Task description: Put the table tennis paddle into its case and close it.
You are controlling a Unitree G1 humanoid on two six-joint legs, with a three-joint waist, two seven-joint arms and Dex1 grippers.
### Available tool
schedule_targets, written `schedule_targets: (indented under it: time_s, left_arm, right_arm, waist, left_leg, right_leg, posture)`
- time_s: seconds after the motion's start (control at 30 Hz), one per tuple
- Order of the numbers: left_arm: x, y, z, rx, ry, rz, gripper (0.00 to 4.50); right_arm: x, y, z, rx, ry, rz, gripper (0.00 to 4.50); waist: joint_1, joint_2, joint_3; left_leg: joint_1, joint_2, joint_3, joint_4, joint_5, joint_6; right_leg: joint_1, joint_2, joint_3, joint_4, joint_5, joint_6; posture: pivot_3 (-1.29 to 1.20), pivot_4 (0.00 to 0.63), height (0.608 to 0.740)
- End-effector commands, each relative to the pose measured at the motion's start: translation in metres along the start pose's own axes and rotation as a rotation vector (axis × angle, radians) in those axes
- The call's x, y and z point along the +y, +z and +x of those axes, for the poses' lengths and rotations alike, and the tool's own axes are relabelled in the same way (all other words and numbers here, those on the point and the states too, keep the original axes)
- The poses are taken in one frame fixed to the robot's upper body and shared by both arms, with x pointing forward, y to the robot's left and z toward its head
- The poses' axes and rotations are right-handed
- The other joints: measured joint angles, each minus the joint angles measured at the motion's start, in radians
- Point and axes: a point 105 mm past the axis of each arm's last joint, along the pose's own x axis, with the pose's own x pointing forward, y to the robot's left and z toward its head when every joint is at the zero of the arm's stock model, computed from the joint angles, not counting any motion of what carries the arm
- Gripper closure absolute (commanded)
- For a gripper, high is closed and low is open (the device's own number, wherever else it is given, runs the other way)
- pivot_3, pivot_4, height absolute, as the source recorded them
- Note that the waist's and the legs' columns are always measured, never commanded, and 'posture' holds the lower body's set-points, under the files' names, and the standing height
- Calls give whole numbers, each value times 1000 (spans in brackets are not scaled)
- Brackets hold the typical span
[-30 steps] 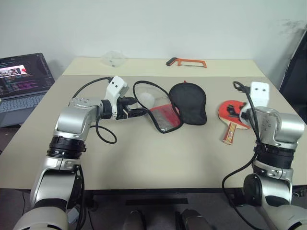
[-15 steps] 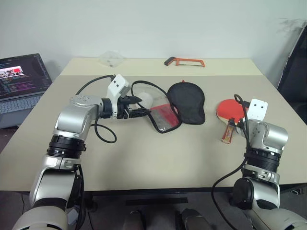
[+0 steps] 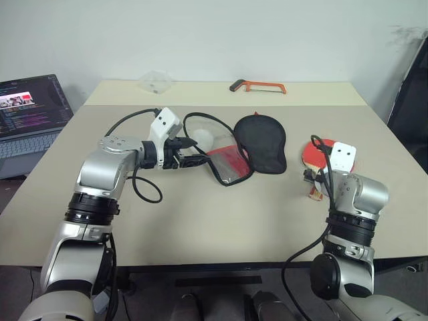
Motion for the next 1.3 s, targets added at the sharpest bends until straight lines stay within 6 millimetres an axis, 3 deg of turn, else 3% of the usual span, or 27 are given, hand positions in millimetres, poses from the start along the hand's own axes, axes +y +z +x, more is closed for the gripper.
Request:
schedule_targets:
  time_s: [0.03,0.3,0.4,0.53,0.67,0.8,0.9,1.03,1.2,1.3]
  left_arm:
    - [-2,12,-3,-38,5,31,770]
    - [-3,12,-1,-40,14,33,770]
    - [-3,13,-1,-42,18,35,770]
    - [-3,13,-2,-42,22,37,770]
    - [-3,12,-4,-43,26,37,770]
    - [-1,13,-3,-44,33,37,770]
    - [0,13,-3,-45,37,35,770]
    - [0,13,-2,-47,38,32,770]
    - [-1,12,-3,-50,43,29,770]
    - [-1,11,-6,-47,54,29,770]
  right_arm:
    - [0,14,4,-66,-39,-8,31]
    - [4,11,29,-67,-83,-5,31]
    - [4,12,32,-77,-99,-6,633]
    - [2,12,32,-84,-109,-8,1936]
    - [0,27,25,-128,-116,6,3234]
    - [6,62,8,-230,-105,35,3405]
    - [34,96,-14,-329,0,48,3405]
    - [81,110,-25,-379,168,-17,3405]
    - [134,102,-23,-363,332,-99,3405]
    - [163,82,-19,-306,435,-158,3405]
  waist:
    - [0,0,0]
    - [-4,0,0]
    - [-5,0,0]
    - [-1,0,0]
    - [2,0,0]
    - [2,0,0]
    - [0,5,3]
    - [-10,6,4]
    - [-8,6,4]
    - [-5,6,4]
  left_leg:
    - [0,0,0,0,0,0]
    - [1,0,0,1,0,0]
    - [1,0,0,2,2,2]
    - [1,0,0,2,5,4]
    - [1,-1,0,2,6,4]
    - [0,-1,0,0,6,4]
    - [-2,-1,0,0,6,4]
    - [-1,0,0,-2,6,4]
    - [0,0,-1,-8,6,4]
    - [0,0,0,-10,6,4]
  right_leg:
    - [0,0,0,0,0,0]
    - [1,0,1,0,0,0]
    - [1,0,1,0,1,2]
    - [1,0,1,0,2,4]
    - [2,0,1,0,2,4]
    - [0,0,0,0,2,2]
    - [-1,0,0,0,2,2]
    - [-2,1,1,0,2,1]
    - [-2,1,-1,-1,1,-1]
    - [-2,0,-1,-2,1,-2]
  posture:
    - [0,150,740]
    - [0,150,740]
    - [0,150,740]
    - [0,150,740]
    - [0,150,740]
    - [0,150,740]
    - [0,150,740]
    - [0,150,740]
    - [0,150,740]
    - [0,150,740]
